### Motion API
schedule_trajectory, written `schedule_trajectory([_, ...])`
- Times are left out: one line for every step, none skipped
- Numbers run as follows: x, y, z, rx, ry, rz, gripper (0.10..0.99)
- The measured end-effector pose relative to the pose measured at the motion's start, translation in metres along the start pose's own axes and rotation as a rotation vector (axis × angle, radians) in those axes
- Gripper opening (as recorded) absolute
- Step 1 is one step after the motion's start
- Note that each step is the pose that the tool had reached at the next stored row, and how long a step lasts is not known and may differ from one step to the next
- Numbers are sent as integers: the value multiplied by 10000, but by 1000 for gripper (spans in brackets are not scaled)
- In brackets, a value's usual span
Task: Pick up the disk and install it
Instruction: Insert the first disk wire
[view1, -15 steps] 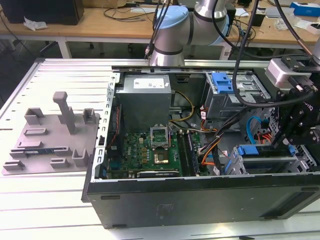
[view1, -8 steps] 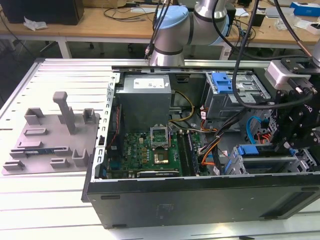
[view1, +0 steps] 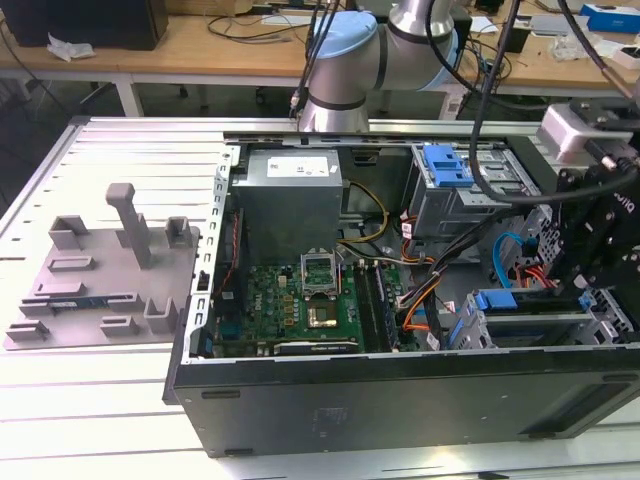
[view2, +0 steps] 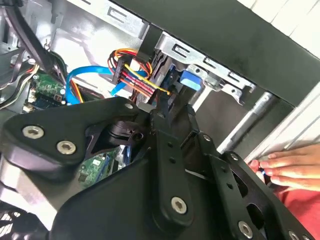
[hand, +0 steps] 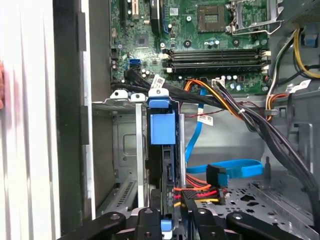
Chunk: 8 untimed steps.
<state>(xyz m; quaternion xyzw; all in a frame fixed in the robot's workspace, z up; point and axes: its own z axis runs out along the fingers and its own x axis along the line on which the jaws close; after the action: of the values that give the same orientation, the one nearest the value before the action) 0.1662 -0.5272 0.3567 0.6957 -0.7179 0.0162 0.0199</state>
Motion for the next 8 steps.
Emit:
schedule_trajectory([-6, 1, -60, 1, 30, 0, 302])
schedule_trajectory([-13, 1, -96, 2, 55, 1, 302])
schedule_trajectory([-21, 2, -134, 3, 84, 0, 302])
schedule_trajectory([-28, 2, -166, 3, 109, 1, 302])
schedule_trajectory([-34, 3, -192, 4, 131, 2, 302])
schedule_trajectory([-46, 3, -235, 6, 178, 1, 302])
schedule_trajectory([-56, 4, -274, 7, 224, 1, 302])
schedule_trajectory([-66, 4, -310, 9, 275, 2, 302])
